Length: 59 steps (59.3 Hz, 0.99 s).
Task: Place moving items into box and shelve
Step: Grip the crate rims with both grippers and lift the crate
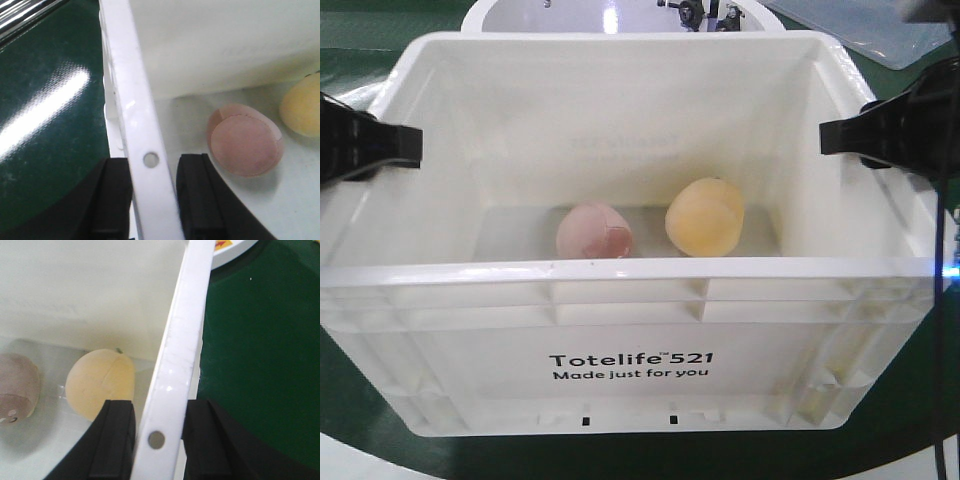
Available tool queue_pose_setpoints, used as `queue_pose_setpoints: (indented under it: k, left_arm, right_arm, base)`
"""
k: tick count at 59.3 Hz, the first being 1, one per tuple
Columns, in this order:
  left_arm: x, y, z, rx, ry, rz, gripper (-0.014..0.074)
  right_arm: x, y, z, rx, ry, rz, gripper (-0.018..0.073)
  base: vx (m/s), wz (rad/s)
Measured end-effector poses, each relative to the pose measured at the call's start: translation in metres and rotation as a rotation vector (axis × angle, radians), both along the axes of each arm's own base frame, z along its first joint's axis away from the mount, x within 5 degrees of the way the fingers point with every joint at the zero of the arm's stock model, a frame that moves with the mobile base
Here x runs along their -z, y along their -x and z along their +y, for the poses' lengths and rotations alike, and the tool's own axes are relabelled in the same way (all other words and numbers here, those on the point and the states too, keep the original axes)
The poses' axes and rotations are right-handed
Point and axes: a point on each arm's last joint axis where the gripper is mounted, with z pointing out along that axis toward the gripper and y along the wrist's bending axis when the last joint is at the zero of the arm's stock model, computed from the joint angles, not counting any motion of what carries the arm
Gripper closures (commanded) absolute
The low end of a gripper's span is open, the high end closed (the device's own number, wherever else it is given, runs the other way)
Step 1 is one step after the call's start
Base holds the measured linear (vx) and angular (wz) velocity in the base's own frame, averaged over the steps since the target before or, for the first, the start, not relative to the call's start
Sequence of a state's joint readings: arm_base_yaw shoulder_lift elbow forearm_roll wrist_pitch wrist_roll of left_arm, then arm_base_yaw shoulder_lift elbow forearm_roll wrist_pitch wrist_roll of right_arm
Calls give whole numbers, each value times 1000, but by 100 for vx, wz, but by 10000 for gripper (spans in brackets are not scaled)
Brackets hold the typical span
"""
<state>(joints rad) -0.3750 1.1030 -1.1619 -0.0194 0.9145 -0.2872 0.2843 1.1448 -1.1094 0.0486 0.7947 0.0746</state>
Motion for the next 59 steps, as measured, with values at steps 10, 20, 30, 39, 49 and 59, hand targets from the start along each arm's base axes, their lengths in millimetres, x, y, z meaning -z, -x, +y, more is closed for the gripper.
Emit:
queue_pose_setpoints:
  k: [10,20,30,39,49,59]
  left_arm:
    - [-25,2,1,1,13,-54,603]
    - [-35,6,3,5,21,-85,603]
    - [-32,9,3,6,11,-40,603]
    - [-30,10,4,5,9,-22,603]
    - [-29,11,3,7,8,-7,603]
    - [-28,12,3,10,8,19,603]
  right_arm:
    - [-8,7,-1,1,-22,-33,565]
    - [-7,8,-1,15,-40,-10,565]
    - [-7,8,-1,15,-43,-5,565]
    - [-7,9,-1,15,-44,-1,565]
    - [-8,9,-1,15,-47,-3,565]
    - [-14,9,-1,15,-48,-20,565]
  base:
    - [0,0]
    - [0,0]
    - [0,0]
    - [0,0]
    - [0,0]
    - [0,0]
